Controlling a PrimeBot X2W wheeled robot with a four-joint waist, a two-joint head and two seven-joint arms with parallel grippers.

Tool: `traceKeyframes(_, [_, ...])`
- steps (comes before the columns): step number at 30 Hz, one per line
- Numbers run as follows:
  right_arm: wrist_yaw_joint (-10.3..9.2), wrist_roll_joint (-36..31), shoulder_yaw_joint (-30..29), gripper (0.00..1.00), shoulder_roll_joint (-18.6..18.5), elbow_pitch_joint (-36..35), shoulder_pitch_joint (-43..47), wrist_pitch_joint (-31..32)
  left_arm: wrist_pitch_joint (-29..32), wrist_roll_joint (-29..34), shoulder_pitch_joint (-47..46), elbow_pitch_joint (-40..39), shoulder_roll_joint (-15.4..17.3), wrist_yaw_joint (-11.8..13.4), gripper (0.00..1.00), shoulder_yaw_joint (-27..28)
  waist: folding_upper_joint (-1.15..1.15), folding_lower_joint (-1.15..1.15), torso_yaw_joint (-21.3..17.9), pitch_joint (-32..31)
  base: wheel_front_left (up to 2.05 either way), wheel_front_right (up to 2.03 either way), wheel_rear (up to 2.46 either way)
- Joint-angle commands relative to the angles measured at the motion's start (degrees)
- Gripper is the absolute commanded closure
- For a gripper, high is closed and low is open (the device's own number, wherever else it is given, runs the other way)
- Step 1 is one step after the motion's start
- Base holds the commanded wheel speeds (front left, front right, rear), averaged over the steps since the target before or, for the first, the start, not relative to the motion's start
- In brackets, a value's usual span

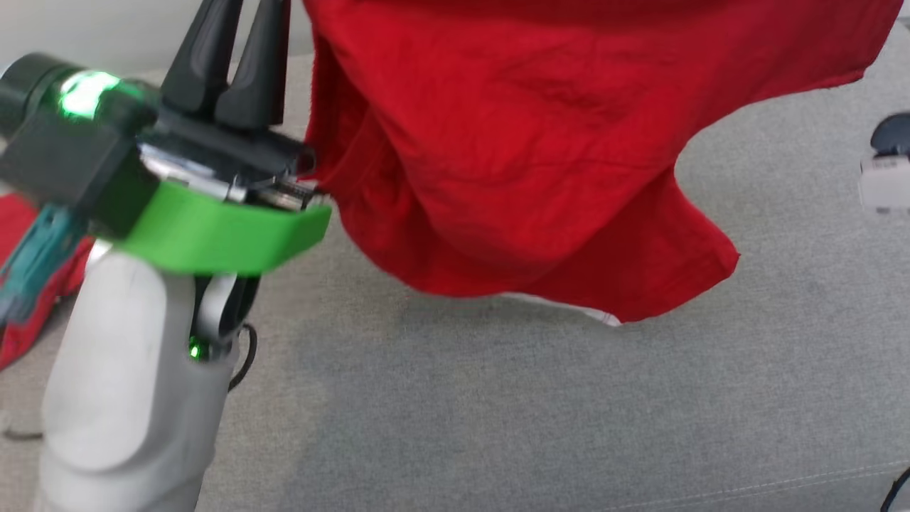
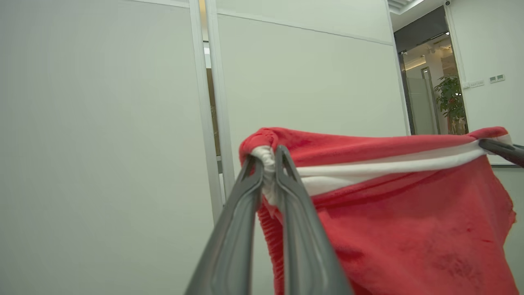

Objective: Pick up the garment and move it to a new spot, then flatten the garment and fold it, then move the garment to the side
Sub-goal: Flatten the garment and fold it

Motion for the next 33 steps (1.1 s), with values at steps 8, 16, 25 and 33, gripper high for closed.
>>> traceKeyframes(8, [-0.12, 3.58, 4.84, 1.0, -0.02, 18.2, -19.94, -2.54, -9.6, -2.92, -18.09, 25.92, -3.21, -3.51, 1.0, 0.02, 0.0, 0.0, -1.31, 8.15, 0.0, 0.0, 0.0])
traceKeyframes(16, [-0.13, 5.4, 11.01, 1.0, 5.18, 39.74, -37.67, -9.83, -10.88, -0.12, -30.81, 45.5, -5.6, -1.98, 1.0, 7.06, 0.0, 0.0, -2.93, 10.77, 0.0, 0.0, 0.0])
traceKeyframes(25, [-0.12, 8.41, 21.99, 1.0, 11.32, 63.84, -33.45, -13.37, -10.94, -1.4, -21.99, 66.87, -7.47, -1.5, 1.0, 10.64, 0.0, 0.0, -2.98, 10.82, 0.0, 0.0, 0.0])
traceKeyframes(33, [-0.12, 16.49, 27.93, 1.0, 11.32, 69.06, -21.67, -16.75, -10.95, -3.72, -10.57, 67.25, -7.85, -3.52, 1.0, 8.76, 0.0, 0.0, -1.86, 10.58, 0.0, 0.0, 0.0])
